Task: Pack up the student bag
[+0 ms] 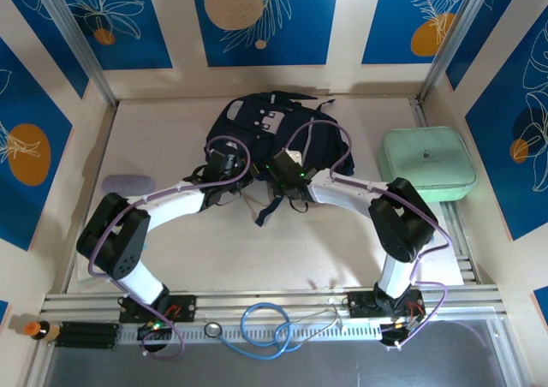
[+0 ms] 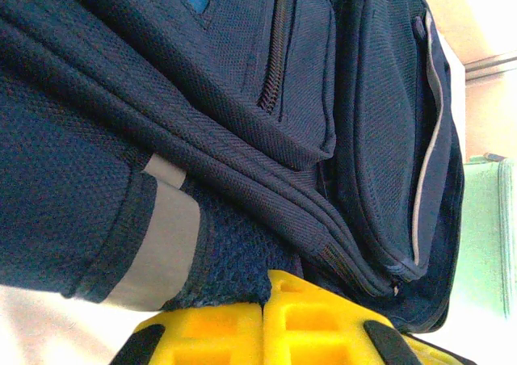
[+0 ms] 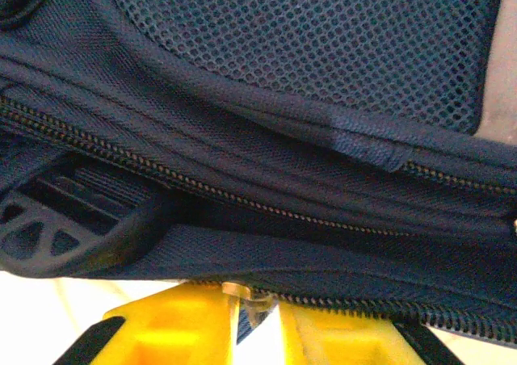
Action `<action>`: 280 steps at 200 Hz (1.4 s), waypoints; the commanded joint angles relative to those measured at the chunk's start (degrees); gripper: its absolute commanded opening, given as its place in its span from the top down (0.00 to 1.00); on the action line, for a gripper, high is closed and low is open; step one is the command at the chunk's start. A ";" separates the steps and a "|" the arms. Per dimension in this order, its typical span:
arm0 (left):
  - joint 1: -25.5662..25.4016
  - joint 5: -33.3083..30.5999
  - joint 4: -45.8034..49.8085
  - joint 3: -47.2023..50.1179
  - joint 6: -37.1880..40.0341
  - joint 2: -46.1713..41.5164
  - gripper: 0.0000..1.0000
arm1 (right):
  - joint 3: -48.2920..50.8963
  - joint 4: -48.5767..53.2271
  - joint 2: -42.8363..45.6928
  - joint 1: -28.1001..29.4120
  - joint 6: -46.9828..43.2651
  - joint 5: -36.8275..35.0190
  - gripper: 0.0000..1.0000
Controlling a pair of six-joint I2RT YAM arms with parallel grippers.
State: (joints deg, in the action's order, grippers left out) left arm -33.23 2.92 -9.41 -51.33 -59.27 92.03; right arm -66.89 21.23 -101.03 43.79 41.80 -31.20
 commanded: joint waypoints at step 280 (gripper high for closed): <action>11.69 7.19 3.61 -4.33 9.26 4.08 1.00 | 11.47 -3.13 9.41 -7.23 -15.30 8.50 1.00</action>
State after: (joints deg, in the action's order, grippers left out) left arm -25.98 9.63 -7.14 -52.58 -53.98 94.56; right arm -53.04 18.55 -90.65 35.75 31.81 -29.15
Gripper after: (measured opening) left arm 0.062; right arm 0.054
